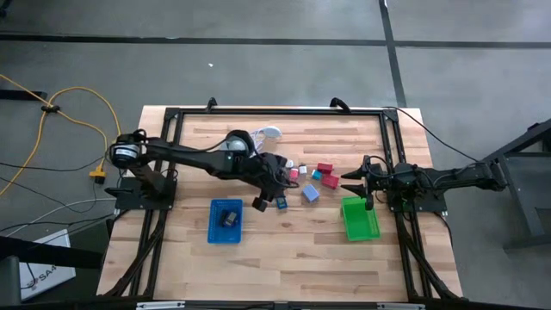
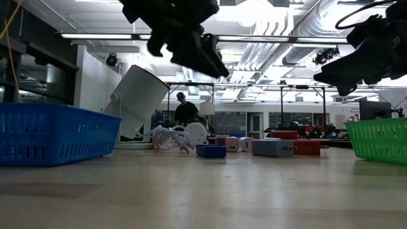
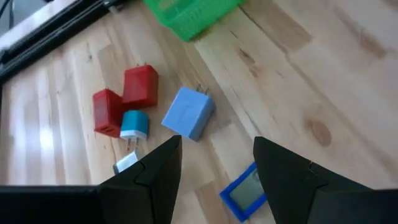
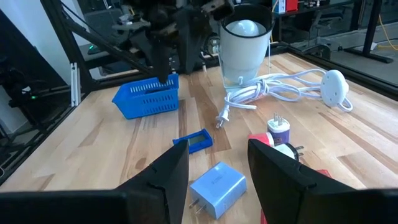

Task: Pick & Place Office items
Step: Put the blue digital timer into the blue bin

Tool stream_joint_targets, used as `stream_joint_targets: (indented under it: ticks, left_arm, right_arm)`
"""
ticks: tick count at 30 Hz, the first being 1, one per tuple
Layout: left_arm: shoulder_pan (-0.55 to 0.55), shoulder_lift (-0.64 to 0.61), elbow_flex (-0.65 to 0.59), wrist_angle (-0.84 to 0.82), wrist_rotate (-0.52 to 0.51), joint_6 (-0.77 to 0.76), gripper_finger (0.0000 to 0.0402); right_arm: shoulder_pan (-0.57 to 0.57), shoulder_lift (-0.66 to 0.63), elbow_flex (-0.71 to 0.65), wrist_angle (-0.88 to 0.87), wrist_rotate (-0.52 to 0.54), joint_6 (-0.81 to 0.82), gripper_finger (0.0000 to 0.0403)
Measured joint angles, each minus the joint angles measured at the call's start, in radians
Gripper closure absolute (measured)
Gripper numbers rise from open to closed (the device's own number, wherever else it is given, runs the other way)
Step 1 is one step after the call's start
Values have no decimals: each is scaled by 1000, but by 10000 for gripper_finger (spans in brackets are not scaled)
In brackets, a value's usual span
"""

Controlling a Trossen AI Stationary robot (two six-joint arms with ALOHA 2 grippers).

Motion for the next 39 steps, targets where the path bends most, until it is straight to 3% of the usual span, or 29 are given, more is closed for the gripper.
stream_joint_targets:
  ticks: [6,11,17,22,33,39]
  left_arm:
    - [-5,21,0,-9,23,99,212]
    - [-21,21,0,-21,57,95,212]
    - [-11,18,5,-88,149,-49,212]
    - [43,19,25,-174,180,-64,212]
    - [67,89,169,-365,185,123,212]
    - [72,226,373,-551,247,152,212]
  right_arm:
    - [0,0,0,0,0,0,250]
    - [0,0,0,0,0,0,250]
    - [0,0,0,0,0,0,250]
    - [0,0,0,0,0,0,250]
    - [0,2,0,1,-1,0,250]
    - [0,14,0,-2,-2,0,250]
